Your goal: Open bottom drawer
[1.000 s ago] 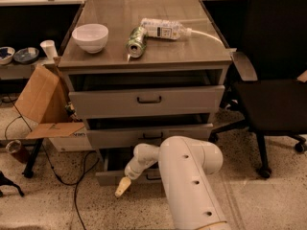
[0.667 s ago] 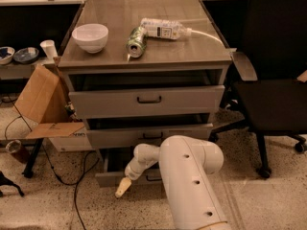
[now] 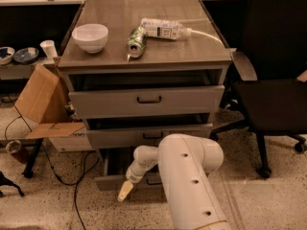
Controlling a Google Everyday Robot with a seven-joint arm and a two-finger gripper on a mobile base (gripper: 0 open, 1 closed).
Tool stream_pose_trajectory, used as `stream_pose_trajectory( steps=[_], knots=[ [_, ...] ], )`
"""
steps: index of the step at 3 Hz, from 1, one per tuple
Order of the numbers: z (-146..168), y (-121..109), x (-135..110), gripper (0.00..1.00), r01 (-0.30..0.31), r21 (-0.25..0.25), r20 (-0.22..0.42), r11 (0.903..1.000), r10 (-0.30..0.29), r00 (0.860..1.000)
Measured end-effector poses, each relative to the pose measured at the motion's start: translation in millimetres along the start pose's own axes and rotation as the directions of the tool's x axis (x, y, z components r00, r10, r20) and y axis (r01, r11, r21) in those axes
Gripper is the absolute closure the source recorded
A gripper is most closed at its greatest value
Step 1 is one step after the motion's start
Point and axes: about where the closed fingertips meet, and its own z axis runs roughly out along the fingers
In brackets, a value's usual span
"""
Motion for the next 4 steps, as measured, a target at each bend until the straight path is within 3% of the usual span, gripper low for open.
stream_pose_trajectory(
  steps=[1, 2, 4],
  knots=[
    [-1, 5, 3, 0.0, -0.001, -0.008, -0.021, 1.0, 0.001, 1.0],
    [-1, 12, 10, 0.19, 0.001, -0.019, -0.051, 0.9998, -0.002, 0.999],
    [4, 28, 59, 0.65, -0.013, -0.052, -0.203, 0.9986, 0.002, 0.979]
  ],
)
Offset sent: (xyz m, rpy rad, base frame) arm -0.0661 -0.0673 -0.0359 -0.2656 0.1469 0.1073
